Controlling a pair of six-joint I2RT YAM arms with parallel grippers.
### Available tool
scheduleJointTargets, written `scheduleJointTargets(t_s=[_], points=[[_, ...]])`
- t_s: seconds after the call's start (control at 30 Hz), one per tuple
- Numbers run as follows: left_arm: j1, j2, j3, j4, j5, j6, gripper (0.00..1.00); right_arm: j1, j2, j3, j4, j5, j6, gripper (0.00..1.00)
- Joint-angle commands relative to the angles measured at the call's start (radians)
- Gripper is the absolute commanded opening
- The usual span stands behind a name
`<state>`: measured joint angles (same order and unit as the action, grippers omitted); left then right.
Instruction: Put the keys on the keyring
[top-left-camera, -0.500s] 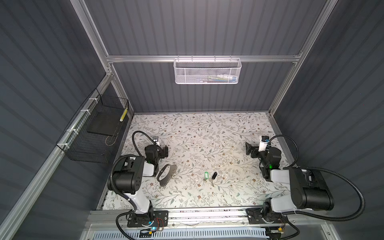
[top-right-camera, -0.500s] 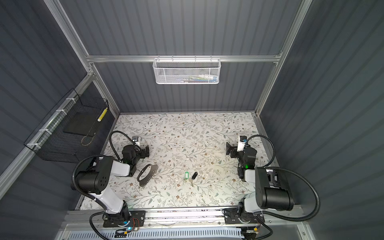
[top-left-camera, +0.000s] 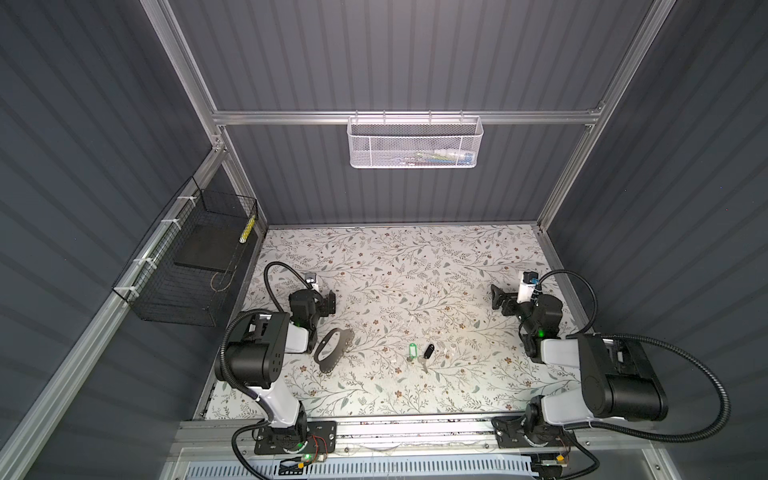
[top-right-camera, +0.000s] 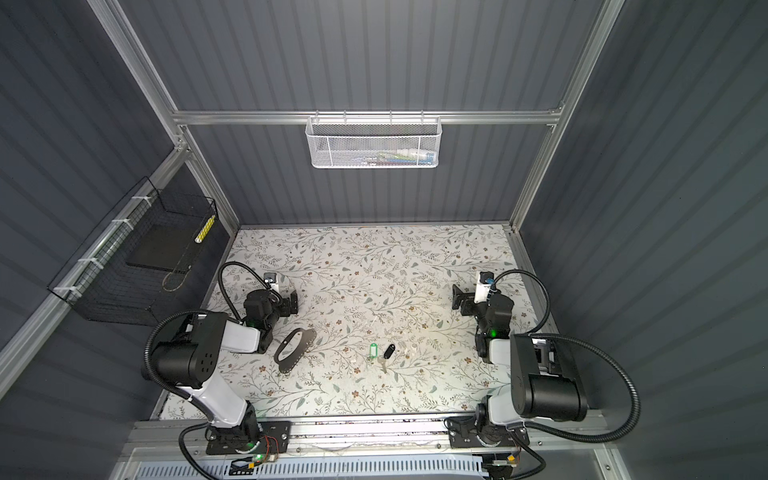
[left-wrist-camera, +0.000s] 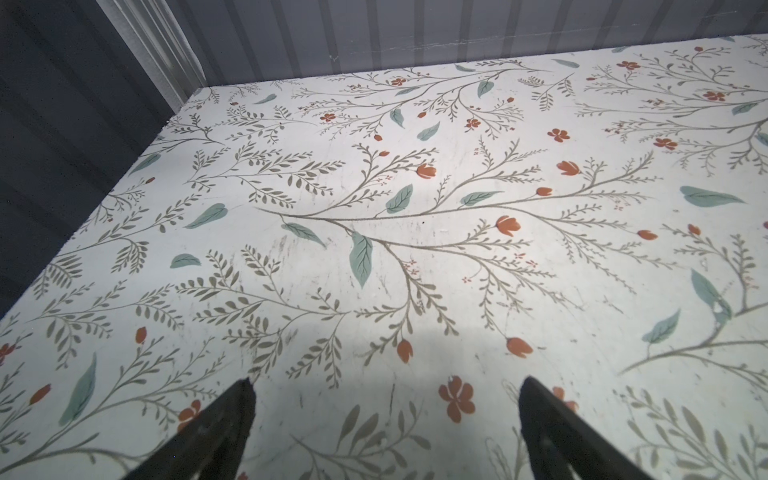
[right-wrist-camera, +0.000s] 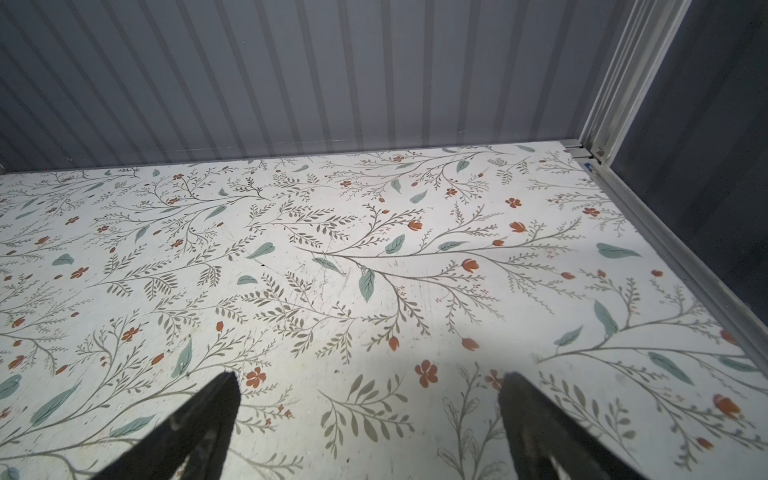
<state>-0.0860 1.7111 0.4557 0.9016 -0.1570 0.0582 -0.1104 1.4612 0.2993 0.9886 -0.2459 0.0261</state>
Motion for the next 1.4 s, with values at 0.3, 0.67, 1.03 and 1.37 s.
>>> scheduleJointTargets(t_s=[0.3, 0.67, 1.03, 1.37], points=[[-0.004, 0.001, 0.017, -0.002, -0.003, -0.007, 1.00, -0.004, -0.001, 0.026, -0.009, 0.058, 0.027, 0.99], [-0.006, -0.183, 0.252, -0.559, 0.008, -0.060, 1.00, 0.001, -0.281, 0.240, -0.526, 0.108, 0.246, 0.99], [-0.101, -0.315, 0.497, -1.196, 0.182, -0.270, 1.00, 0.339, -0.379, 0.285, -0.697, 0.138, 0.418, 0.95], [-0.255, -0.347, 0.502, -1.492, 0.231, -0.500, 0.79, 0.726, -0.169, 0.384, -0.622, 0.312, 0.404, 0.72]])
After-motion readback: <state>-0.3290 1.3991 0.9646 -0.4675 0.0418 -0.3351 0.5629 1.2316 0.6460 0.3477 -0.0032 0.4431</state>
